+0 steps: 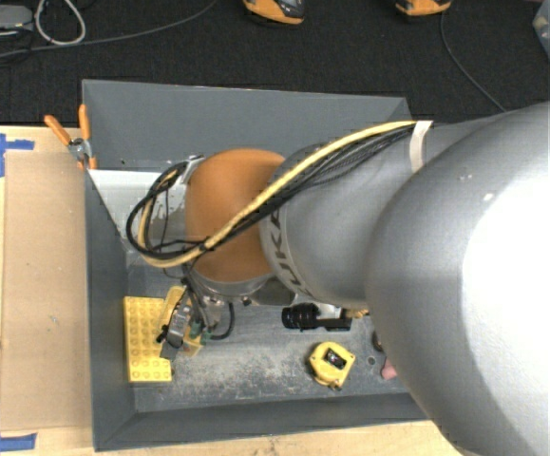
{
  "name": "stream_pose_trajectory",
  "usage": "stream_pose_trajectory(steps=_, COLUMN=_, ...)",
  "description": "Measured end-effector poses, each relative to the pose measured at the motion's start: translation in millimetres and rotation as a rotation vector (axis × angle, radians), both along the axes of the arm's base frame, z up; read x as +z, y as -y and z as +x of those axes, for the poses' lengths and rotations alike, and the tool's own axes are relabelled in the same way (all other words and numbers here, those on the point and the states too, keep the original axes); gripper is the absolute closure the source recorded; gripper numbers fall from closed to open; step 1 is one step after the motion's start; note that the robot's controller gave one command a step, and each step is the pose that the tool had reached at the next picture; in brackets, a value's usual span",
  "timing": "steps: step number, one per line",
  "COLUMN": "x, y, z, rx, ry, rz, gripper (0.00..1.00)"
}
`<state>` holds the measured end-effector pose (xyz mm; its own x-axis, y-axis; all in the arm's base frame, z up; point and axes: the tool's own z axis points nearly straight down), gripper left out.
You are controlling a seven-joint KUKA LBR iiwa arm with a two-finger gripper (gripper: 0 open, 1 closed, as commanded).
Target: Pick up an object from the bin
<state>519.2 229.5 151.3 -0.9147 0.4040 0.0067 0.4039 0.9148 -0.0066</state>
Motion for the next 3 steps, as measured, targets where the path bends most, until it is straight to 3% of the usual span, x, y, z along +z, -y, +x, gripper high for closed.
stream_pose_trajectory(steps=1, x=90.9, y=1.6, z=-9.6, rx=-0.002, ry=-0.006, rz=-0.003, gripper=1.0)
stream_pose_trajectory(steps=2, x=71.1, y=-6.3, z=-13.4, rx=0.008, ry=0.005, rz=0.001, gripper=1.0)
stream_pose_trajectory(steps=3, x=57.6, y=-5.0, z=-24.0, rx=-0.013, ry=-0.005, rz=-0.002, gripper=1.0)
